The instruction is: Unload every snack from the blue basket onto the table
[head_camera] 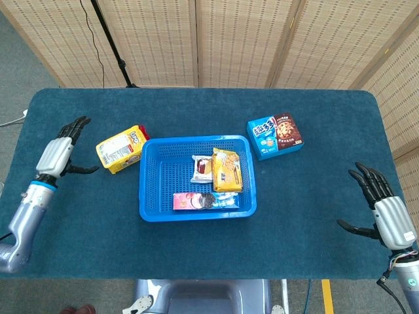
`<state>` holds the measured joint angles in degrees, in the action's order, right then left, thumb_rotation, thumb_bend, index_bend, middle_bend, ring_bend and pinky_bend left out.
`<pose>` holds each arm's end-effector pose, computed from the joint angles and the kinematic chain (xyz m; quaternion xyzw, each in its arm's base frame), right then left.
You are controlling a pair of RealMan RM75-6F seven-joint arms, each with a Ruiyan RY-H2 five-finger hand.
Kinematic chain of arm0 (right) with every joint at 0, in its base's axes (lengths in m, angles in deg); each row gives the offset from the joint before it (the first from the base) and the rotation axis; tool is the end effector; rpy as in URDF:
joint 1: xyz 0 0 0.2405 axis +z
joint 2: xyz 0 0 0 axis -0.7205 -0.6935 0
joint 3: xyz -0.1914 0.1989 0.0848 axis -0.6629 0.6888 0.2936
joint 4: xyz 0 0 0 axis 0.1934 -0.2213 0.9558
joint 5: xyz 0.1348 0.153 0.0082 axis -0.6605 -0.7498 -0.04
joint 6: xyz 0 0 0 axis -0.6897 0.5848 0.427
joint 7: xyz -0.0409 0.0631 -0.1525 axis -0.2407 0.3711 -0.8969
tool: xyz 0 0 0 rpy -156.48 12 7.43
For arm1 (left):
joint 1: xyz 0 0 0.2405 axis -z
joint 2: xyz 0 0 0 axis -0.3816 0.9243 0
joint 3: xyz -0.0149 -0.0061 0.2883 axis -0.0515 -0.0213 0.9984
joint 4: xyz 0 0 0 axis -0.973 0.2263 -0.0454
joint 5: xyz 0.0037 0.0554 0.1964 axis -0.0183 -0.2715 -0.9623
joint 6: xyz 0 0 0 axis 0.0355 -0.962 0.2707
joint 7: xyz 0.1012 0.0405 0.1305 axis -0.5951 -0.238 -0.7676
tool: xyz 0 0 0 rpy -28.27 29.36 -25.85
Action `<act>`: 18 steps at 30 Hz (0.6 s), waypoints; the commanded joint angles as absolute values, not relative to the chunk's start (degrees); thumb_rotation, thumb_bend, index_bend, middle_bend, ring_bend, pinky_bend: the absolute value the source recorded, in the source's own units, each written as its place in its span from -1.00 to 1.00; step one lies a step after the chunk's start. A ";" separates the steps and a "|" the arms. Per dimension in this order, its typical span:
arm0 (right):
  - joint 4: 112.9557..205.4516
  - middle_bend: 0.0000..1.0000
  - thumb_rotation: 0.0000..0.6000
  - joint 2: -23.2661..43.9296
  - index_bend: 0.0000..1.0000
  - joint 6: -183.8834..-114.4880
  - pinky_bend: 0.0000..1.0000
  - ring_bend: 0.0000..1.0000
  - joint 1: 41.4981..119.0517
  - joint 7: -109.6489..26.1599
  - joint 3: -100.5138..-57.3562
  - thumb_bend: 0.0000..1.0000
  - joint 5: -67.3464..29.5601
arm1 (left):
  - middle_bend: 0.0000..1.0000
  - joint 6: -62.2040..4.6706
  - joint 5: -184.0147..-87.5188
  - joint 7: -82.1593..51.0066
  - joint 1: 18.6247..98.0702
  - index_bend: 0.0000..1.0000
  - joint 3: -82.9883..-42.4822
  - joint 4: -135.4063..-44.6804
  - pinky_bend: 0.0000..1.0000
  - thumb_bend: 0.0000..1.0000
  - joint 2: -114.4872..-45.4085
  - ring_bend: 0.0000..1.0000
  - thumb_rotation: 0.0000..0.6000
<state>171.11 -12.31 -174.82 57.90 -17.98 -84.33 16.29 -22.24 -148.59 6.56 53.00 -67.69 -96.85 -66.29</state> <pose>-0.2916 -0.2502 0.2105 0.6113 -0.3610 0.5487 0.4416 -0.2804 0.3967 0.1462 -0.5835 -0.4847 -0.4686 0.4528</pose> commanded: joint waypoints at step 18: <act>185.26 -1.00 1.00 -13.84 -0.89 -139.04 -0.83 -1.00 85.92 -28.99 -75.99 -1.00 8.99 | -1.00 -44.08 -150.00 -9.54 35.69 -1.00 -61.01 -117.32 -1.00 -1.00 -54.41 -1.00 1.00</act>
